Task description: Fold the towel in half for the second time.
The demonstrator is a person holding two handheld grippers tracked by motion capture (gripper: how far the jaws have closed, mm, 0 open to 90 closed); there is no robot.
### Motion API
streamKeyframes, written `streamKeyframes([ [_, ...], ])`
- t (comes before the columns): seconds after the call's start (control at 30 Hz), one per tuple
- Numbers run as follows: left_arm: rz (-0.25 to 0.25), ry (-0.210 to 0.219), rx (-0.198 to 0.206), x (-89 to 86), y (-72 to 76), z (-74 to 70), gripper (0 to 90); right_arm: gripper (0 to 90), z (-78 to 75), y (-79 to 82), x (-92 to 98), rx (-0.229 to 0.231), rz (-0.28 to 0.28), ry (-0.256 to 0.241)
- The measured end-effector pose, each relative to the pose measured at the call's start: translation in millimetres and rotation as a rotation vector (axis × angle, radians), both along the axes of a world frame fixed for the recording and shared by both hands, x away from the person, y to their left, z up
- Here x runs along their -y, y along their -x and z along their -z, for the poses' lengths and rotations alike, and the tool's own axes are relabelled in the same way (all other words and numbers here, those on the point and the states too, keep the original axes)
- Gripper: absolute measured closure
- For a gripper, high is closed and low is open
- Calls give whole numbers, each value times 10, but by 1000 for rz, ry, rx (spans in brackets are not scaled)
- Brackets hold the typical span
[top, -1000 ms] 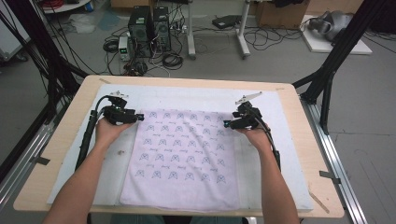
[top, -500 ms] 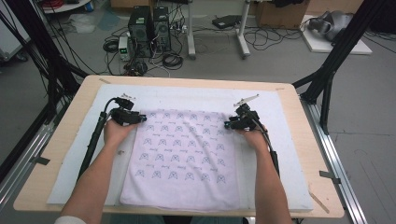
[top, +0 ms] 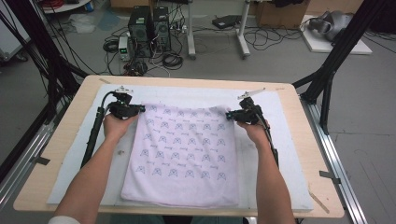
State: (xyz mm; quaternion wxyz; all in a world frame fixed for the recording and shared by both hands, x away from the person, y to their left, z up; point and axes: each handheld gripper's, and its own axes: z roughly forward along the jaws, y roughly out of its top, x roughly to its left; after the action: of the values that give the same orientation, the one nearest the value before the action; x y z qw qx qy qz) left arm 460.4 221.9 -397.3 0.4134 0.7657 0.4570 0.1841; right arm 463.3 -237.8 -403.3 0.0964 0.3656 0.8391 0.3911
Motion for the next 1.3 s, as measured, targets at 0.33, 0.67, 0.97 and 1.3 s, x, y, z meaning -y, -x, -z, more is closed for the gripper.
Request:
streamKeyframes([
  [0.33,15,64,167,-118,17,-579,854,841,-694,-62,106,149,23,-42],
  [0.67,97,45,117,-189,263,-432,852,840,-497,90,112,78,-31,-68],
  [0.97,166,57,134,-291,775,-252,850,840,-454,607,128,81,-138,-95],
  [1.3,246,-8,71,-282,1324,163,841,833,-1,1099,98,6,-193,-36],
])
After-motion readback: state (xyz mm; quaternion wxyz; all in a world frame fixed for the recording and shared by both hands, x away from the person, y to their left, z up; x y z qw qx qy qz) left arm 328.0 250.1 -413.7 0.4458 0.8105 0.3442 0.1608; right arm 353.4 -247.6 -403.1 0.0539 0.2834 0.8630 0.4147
